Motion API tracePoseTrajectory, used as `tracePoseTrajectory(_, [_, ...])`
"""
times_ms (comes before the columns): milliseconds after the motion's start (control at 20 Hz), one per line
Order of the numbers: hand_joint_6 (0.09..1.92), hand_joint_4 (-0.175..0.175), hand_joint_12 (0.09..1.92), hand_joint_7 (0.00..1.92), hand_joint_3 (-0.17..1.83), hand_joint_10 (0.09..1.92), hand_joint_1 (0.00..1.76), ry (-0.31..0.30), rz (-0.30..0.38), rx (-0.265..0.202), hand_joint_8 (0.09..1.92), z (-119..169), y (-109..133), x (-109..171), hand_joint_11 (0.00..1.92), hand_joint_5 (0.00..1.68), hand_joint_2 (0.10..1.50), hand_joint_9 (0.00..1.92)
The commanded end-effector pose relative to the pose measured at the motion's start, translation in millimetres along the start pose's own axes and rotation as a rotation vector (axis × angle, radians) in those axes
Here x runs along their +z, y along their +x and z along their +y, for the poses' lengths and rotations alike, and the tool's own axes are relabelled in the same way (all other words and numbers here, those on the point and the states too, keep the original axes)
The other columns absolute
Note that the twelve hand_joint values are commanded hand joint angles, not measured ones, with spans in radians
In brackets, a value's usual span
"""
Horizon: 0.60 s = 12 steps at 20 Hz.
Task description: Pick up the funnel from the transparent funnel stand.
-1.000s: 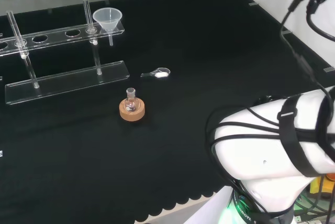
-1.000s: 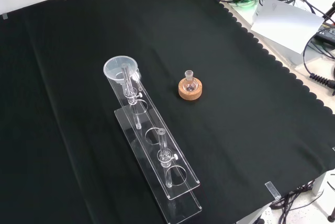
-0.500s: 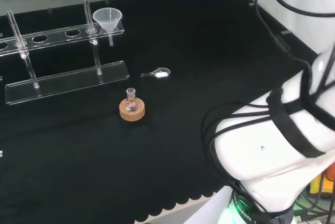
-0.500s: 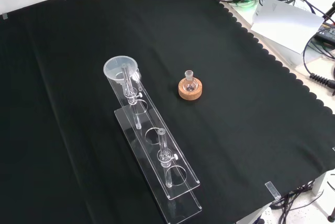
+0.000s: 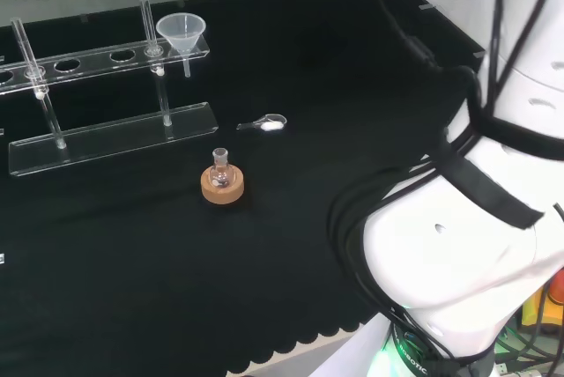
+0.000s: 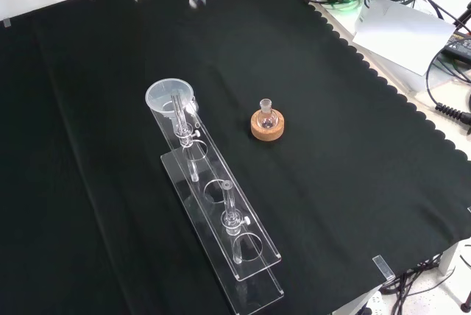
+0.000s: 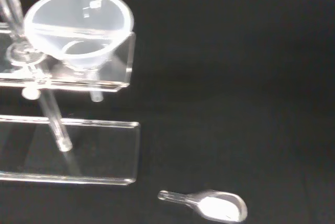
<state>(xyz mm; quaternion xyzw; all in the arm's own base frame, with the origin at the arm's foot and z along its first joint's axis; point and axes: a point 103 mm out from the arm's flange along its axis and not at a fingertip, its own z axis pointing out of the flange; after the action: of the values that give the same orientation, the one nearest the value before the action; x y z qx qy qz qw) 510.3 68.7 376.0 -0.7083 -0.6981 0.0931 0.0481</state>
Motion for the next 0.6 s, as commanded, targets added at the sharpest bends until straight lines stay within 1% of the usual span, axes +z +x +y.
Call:
tracePoseTrajectory(50, [0.09,0.010,1.35,0.12,0.27,0.59,0.00,0.054,-0.022,-0.089,0.46,29,68,24,0.09,0.24,1.16,0.28])
tracePoseTrajectory(150, [0.09,0.008,1.35,0.12,0.27,0.59,0.00,0.064,-0.025,-0.101,0.46,35,72,29,0.09,0.24,1.16,0.27])
tracePoseTrajectory(300, [0.09,0.006,1.35,0.11,0.27,0.59,0.00,0.080,-0.025,-0.117,0.47,43,73,37,0.08,0.23,1.15,0.27])
tracePoseTrajectory(400, [0.09,0.005,1.36,0.11,0.26,0.60,0.02,0.102,-0.031,-0.126,0.48,49,71,42,0.07,0.22,1.13,0.26])
tracePoseTrajectory(500, [0.09,0.000,1.38,0.10,0.24,0.64,0.09,0.139,-0.030,-0.127,0.52,55,69,47,0.05,0.22,1.09,0.25])
tracePoseTrajectory(600, [0.09,-0.009,1.41,0.08,0.21,0.69,0.22,0.184,-0.036,-0.127,0.58,61,67,51,0.03,0.21,1.01,0.23])
